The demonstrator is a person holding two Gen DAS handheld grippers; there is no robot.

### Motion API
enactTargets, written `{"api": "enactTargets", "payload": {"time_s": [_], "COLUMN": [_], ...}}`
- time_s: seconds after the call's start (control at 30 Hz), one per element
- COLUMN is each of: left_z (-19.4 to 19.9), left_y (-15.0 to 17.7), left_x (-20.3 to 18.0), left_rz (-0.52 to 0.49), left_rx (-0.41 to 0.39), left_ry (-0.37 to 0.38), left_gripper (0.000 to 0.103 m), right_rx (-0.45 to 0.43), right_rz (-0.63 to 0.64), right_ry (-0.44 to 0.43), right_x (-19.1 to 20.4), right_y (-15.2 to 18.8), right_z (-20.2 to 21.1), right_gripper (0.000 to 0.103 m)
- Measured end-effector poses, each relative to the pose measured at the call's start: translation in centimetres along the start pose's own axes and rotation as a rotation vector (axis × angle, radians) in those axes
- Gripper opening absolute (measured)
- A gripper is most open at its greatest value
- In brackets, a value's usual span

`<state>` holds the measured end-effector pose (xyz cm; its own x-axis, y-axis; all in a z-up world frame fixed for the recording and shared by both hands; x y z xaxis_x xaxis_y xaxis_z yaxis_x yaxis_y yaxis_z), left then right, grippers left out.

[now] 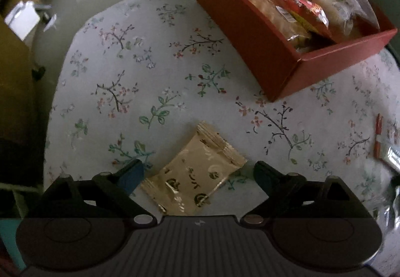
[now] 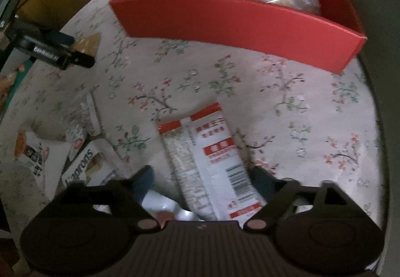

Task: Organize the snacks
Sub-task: 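Grasp the tan flat pack with the left tool while the right tool grasps the white strip pack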

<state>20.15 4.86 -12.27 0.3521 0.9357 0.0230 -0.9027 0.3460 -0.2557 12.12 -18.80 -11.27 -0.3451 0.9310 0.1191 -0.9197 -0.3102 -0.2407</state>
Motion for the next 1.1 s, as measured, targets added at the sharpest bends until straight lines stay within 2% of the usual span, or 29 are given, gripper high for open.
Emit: {"api": "enactTargets", "payload": {"time_s": [0.1,0.2,0.23,0.27,0.33,0.37,0.47,0.5,0.53,0.63,0.7,0.73,0.77,0.83,1.03,1.1], "left_z": [0.9,1.9,2.0,2.1,2.3,2.4,2.6,2.5,2.2,1.1,1.1,1.2,1.4,1.7,2.8,3.5], "left_y": [0.9,1.8,1.9,2.0,2.5,2.7,2.6,2.5,2.3,1.4,1.0,0.9,0.7,0.6,1.3,1.4], "left_x": [-0.4,-1.5,-1.7,-2.0,-2.5,-2.6,-2.5,-2.4,-2.2,-2.0,-2.0,-2.1,-2.3,-2.8,-4.0,-4.2], "left_rz": [0.024,0.015,0.024,0.031,0.051,0.064,0.106,0.121,0.141,0.184,0.205,0.211,0.211,0.202,0.215,0.219], "left_rx": [-0.009,-0.016,-0.016,-0.013,0.001,0.002,-0.005,-0.001,0.007,0.015,-0.002,-0.004,-0.012,-0.016,-0.025,-0.040], "left_ry": [0.009,0.007,0.015,0.010,0.018,0.017,0.007,-0.004,-0.017,-0.035,-0.033,-0.028,-0.034,-0.057,-0.040,-0.029], "left_gripper": [0.088,0.065,0.060,0.059,0.059,0.059,0.064,0.070,0.083,0.089,0.085,0.077,0.064,0.048,0.046,0.046], "right_rx": [0.013,-0.001,-0.007,-0.018,-0.034,-0.038,-0.043,-0.043,-0.042,-0.041,-0.046,-0.048,-0.052,-0.055,-0.078,-0.093], "right_rz": [0.030,0.040,0.044,0.034,-0.001,-0.017,-0.024,-0.020,-0.018,-0.008,-0.017,-0.014,-0.012,-0.010,-0.051,-0.085], "right_ry": [0.039,0.075,0.095,0.108,0.106,0.098,0.098,0.100,0.101,0.099,0.096,0.095,0.095,0.102,0.118,0.104], "right_x": [0.9,1.0,1.0,0.8,0.1,-0.3,-0.6,-0.6,-0.6,-0.5,-0.8,-0.9,-1.0,-1.1,-2.0,-2.3], "right_y": [-0.2,0.1,0.1,0.2,0.3,0.4,0.8,0.9,0.8,0.8,0.9,0.9,0.9,0.9,1.2,1.4], "right_z": [-0.6,-0.5,-0.3,0.1,0.7,0.9,1.1,1.1,1.0,0.9,1.2,1.2,1.3,1.4,2.8,3.5], "right_gripper": [0.103,0.103,0.094,0.083,0.069,0.066,0.065,0.065,0.065,0.066,0.067,0.067,0.067,0.063,0.053,0.033]}}
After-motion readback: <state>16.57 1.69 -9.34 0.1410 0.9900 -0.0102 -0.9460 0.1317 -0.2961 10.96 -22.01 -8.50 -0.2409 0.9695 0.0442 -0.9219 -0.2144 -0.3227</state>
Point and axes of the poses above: each gripper's, at about its wrist camera, not at the fingertips, and z roughly against the way its jaws point, x to its left, y to its underside, the point moved 3 cm from there along -z, roughly the way its jaws point, and after that the axes turned 3 degrees about x, right-handed, at the moved point
